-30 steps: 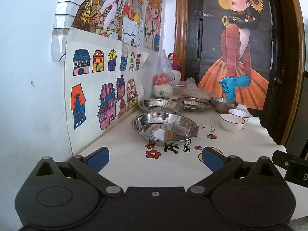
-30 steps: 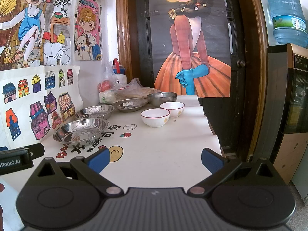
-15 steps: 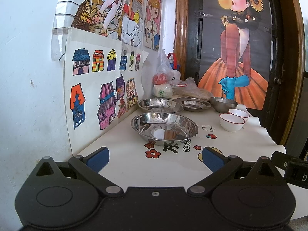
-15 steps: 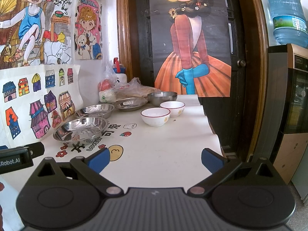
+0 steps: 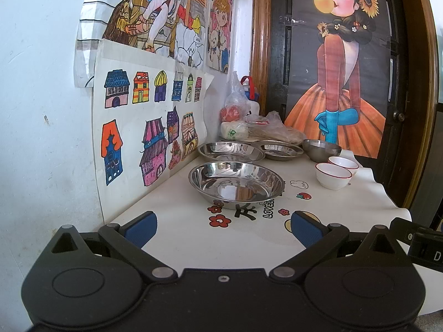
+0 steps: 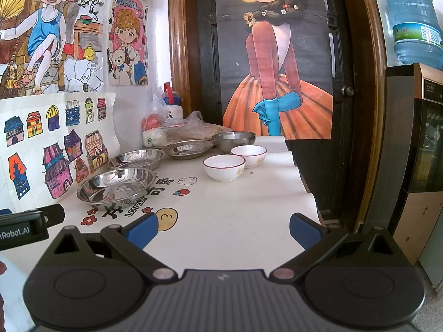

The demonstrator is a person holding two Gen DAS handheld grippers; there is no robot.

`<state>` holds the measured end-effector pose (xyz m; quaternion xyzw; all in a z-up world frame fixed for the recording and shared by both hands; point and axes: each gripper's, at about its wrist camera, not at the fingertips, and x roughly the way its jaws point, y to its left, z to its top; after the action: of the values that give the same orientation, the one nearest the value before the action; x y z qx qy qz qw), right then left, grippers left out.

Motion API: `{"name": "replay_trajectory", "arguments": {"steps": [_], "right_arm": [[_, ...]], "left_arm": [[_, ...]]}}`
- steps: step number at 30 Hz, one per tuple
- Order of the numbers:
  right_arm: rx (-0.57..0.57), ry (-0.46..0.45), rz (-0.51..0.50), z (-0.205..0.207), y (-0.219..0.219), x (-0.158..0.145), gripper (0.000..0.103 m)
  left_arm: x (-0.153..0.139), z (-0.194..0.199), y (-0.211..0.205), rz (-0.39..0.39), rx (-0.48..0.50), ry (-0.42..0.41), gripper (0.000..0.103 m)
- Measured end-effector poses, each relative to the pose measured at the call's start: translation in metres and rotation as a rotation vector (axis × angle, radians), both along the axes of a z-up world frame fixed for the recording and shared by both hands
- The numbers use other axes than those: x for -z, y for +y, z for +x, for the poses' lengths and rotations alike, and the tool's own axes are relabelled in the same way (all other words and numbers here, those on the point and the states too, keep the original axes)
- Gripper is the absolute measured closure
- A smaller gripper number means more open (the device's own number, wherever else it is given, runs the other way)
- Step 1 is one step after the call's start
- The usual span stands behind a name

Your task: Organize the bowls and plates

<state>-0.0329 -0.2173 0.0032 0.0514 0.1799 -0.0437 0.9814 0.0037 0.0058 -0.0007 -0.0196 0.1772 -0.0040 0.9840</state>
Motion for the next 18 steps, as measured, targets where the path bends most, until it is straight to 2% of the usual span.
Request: {"name": "replay_trajectory", "arguments": {"steps": [18], "right_arm": [[-0.026,-0.028,-0.022,-0.0015,0.0063,0.0021,0.0]], "left_arm": [[0.002,0.0007,0.0024,-0.018,0.0,-0.008,0.001]]}}
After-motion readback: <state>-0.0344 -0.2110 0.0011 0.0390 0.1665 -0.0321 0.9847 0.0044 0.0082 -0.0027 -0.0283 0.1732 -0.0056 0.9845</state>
